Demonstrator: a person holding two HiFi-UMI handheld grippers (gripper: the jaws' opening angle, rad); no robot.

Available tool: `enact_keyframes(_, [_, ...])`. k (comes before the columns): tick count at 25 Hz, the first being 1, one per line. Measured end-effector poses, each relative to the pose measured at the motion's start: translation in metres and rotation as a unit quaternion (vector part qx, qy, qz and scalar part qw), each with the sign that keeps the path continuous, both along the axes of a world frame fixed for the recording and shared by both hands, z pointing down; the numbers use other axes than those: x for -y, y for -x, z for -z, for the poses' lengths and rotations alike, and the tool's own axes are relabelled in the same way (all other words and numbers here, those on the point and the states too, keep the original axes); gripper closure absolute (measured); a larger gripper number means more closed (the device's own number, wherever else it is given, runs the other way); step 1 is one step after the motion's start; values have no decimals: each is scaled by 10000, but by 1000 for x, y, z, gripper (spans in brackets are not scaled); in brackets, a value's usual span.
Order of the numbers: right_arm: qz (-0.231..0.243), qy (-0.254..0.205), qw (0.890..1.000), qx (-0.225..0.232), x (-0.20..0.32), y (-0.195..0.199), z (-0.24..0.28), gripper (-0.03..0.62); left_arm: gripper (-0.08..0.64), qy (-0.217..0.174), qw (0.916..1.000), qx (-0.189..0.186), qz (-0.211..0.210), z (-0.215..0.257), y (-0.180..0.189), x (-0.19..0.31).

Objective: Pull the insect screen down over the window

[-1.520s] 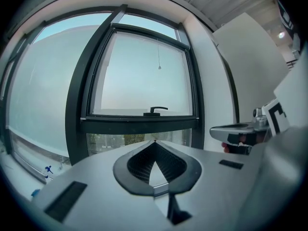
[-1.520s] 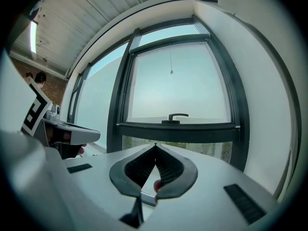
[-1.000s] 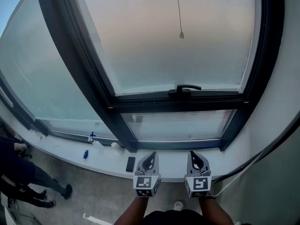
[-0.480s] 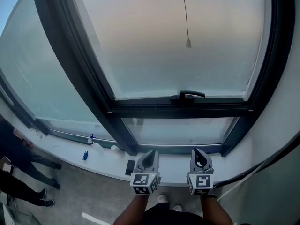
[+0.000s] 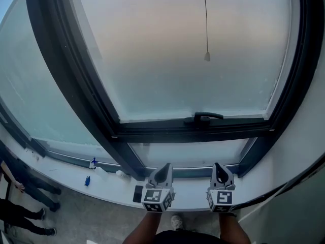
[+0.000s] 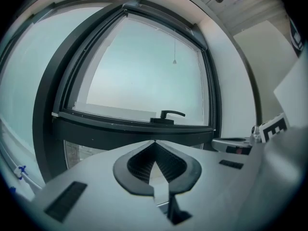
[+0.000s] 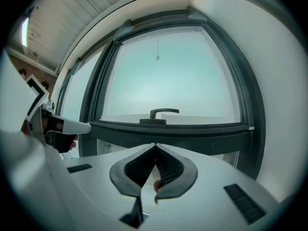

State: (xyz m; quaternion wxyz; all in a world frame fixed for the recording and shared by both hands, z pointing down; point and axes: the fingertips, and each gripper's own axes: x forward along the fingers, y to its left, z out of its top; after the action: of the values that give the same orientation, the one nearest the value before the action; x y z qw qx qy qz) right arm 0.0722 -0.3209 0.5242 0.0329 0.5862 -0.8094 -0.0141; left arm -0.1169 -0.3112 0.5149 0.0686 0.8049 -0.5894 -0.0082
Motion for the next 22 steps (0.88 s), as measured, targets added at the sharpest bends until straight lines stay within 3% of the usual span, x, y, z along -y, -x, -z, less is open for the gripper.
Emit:
enact_keyframes(5, [-202, 90, 9998, -24, 26, -5, 0, 588, 558, 37, 9997, -14, -225, 4, 0, 26])
enact_keyframes(10, [-203, 10, 9998, -18, 46, 7, 0, 588, 557, -24, 9995, 243, -215, -6, 9, 48])
enact_keyframes(17, [-266, 67, 9996, -27, 66, 29, 5, 588, 558, 18, 9992, 19, -389, -3, 24, 72])
enact_keyframes(22, [-363, -40, 9993, -2, 74, 32, 10, 588, 557, -79, 9985, 285, -450, -3, 27, 83])
